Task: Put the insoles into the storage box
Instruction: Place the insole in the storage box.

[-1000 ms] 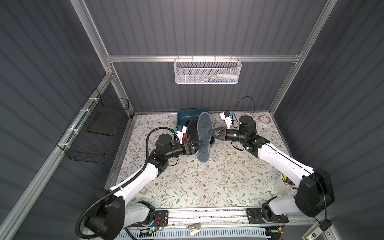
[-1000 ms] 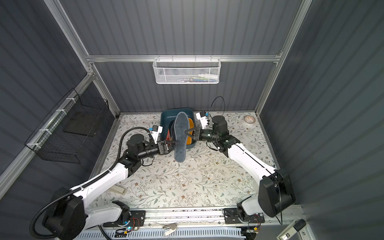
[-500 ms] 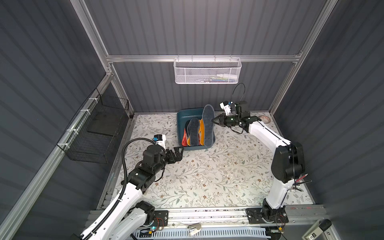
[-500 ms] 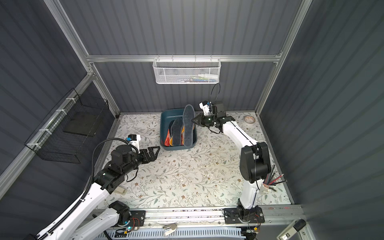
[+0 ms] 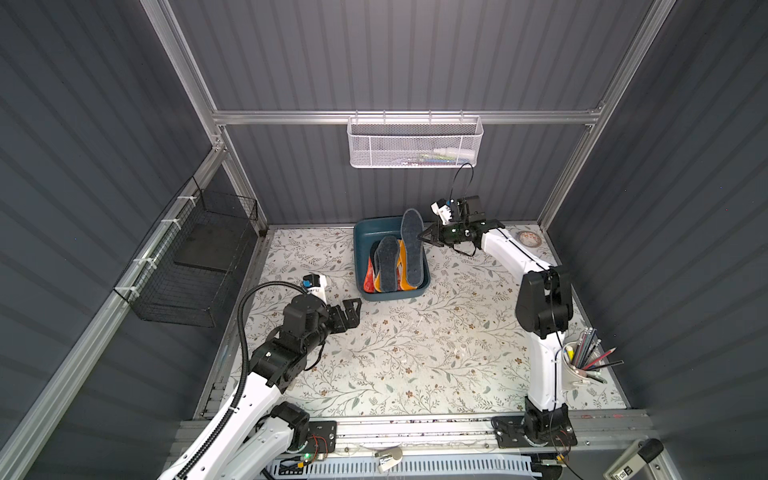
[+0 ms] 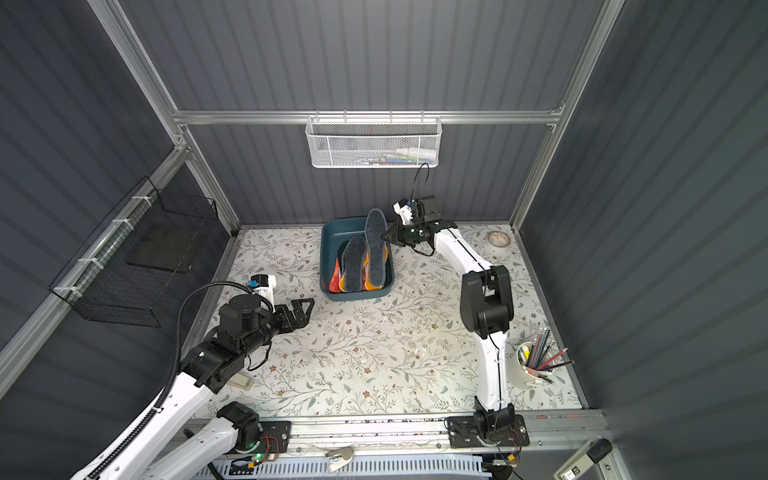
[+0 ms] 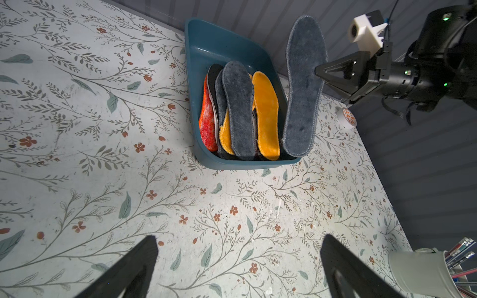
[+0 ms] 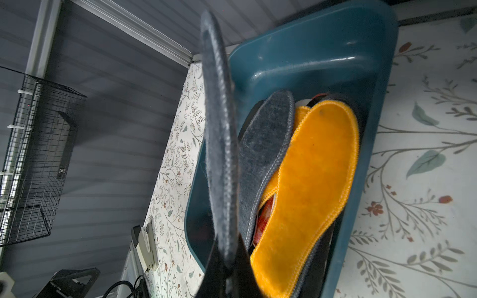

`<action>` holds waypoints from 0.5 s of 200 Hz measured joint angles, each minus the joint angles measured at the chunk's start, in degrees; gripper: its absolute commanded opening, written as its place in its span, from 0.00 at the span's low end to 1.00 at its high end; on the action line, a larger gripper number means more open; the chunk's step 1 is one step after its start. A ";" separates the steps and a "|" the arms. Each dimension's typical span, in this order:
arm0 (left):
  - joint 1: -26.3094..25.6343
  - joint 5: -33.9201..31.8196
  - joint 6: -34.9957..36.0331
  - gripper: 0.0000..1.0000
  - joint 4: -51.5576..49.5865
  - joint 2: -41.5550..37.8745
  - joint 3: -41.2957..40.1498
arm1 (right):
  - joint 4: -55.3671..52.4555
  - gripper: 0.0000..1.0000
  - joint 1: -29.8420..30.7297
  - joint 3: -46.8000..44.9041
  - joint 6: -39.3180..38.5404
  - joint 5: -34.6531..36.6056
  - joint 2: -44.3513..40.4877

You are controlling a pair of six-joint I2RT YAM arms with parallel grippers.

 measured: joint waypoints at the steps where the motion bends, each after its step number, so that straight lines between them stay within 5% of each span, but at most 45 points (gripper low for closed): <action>1: 0.00 -0.02 0.00 1.00 0.00 -0.04 0.00 | -0.02 0.00 0.02 0.07 0.00 0.00 0.11; 100: 0.00 -0.20 0.00 1.00 -0.02 0.39 0.00 | -7.58 0.00 1.81 11.47 -3.41 4.31 10.67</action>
